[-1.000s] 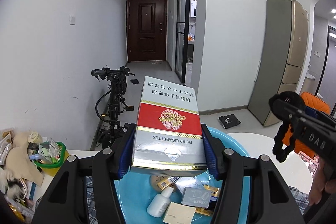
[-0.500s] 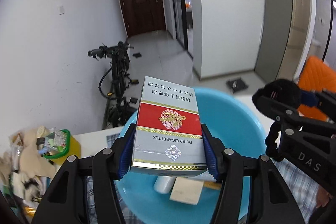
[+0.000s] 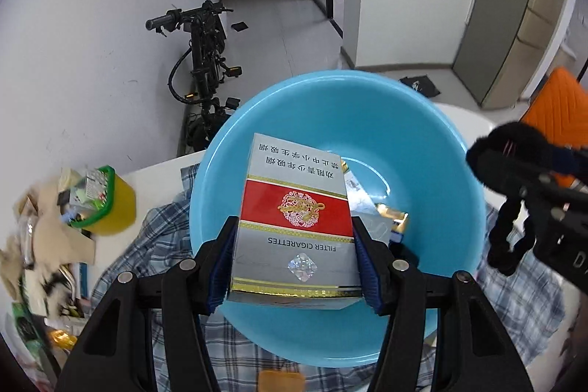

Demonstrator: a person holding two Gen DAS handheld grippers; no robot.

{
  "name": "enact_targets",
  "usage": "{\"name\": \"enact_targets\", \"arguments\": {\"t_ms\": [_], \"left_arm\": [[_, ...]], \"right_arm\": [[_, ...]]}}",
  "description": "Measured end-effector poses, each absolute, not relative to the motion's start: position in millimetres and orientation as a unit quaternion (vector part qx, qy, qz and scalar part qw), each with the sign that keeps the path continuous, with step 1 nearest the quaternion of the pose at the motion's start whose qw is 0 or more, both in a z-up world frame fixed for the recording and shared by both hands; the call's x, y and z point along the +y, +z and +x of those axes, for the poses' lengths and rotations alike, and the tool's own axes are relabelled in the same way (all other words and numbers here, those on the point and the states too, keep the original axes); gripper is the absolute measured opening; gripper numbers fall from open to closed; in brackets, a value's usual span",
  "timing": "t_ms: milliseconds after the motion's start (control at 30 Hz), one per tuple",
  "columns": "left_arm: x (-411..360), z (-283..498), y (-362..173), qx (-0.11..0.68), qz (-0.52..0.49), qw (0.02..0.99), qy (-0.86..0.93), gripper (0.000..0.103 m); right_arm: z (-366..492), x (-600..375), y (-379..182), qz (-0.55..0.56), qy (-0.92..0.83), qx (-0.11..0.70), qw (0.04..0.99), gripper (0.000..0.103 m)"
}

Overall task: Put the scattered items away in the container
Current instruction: 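Lift and carry the cigarette box and plush toy over the blue basin, then open the left gripper to drop the cigarette box while the right gripper releases the plush toy into the basin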

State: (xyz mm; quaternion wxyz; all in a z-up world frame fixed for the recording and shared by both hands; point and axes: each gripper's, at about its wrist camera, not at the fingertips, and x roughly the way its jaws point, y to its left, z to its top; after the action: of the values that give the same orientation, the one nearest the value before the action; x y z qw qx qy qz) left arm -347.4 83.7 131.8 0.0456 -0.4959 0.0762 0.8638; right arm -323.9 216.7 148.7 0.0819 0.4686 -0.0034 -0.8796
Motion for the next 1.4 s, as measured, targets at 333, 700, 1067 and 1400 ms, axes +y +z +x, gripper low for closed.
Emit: {"name": "enact_targets", "arguments": {"t_ms": [333,700,1067,1400], "left_arm": [[72.4,-358.9,137.9,0.085,-0.488,0.035,0.868,0.060],[70.8,-386.5,88.5,0.074,-0.520,0.034,0.850,0.060],[60.8,-399.3,37.1,0.058,-0.550,0.036,0.832,0.060],[56.0,-400.6,13.8,0.066,-0.559,0.034,0.826,0.060]], "right_arm": [[-334.7,213.2,141.0,0.467,-0.880,0.011,0.084,0.051],[-353.8,211.8,113.5,0.485,-0.870,0.017,0.087,0.051],[-368.2,208.3,69.2,0.513,-0.854,0.013,0.090,0.051],[-369.2,207.2,60.7,0.515,-0.852,0.010,0.092,0.051]]}}
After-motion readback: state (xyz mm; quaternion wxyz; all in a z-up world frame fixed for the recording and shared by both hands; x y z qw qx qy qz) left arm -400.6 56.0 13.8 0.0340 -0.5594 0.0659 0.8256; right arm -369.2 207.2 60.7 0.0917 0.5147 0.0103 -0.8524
